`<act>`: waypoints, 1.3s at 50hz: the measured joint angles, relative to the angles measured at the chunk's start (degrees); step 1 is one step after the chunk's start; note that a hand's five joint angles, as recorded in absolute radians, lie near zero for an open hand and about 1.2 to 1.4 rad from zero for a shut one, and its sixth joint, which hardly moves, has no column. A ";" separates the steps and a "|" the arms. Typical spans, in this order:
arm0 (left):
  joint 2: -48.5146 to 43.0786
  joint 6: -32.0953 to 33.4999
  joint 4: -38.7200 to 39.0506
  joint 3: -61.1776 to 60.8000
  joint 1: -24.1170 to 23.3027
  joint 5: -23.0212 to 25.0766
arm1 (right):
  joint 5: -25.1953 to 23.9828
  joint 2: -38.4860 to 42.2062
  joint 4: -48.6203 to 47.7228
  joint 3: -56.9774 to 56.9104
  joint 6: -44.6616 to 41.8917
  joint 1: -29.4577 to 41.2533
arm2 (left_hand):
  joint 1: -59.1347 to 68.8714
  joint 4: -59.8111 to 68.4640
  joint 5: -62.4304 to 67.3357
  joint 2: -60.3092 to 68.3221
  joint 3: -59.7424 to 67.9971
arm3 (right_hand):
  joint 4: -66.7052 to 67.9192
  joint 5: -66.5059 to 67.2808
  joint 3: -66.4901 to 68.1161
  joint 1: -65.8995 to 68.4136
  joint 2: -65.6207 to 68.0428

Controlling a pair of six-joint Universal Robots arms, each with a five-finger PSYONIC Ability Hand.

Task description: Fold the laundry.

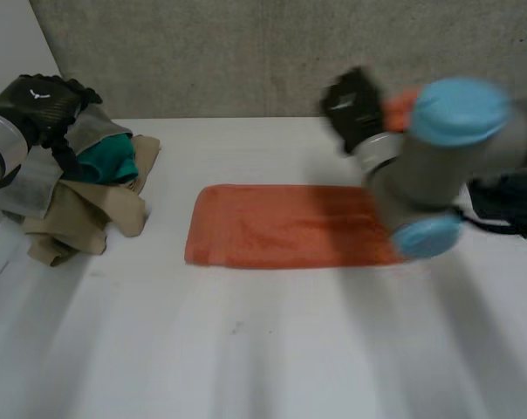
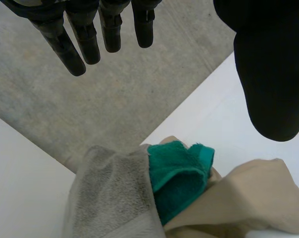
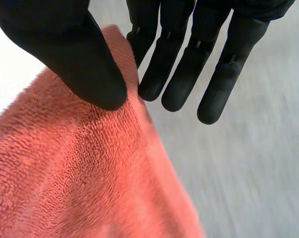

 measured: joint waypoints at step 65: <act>-42.22 10.23 -6.13 38.59 -26.51 -22.40 | 4.01 -0.31 5.35 19.97 38.77 -6.60 | 0.00 0.00 0.00 0.00 0.00 | -46.38 -44.88 -45.71 -42.10 -46.13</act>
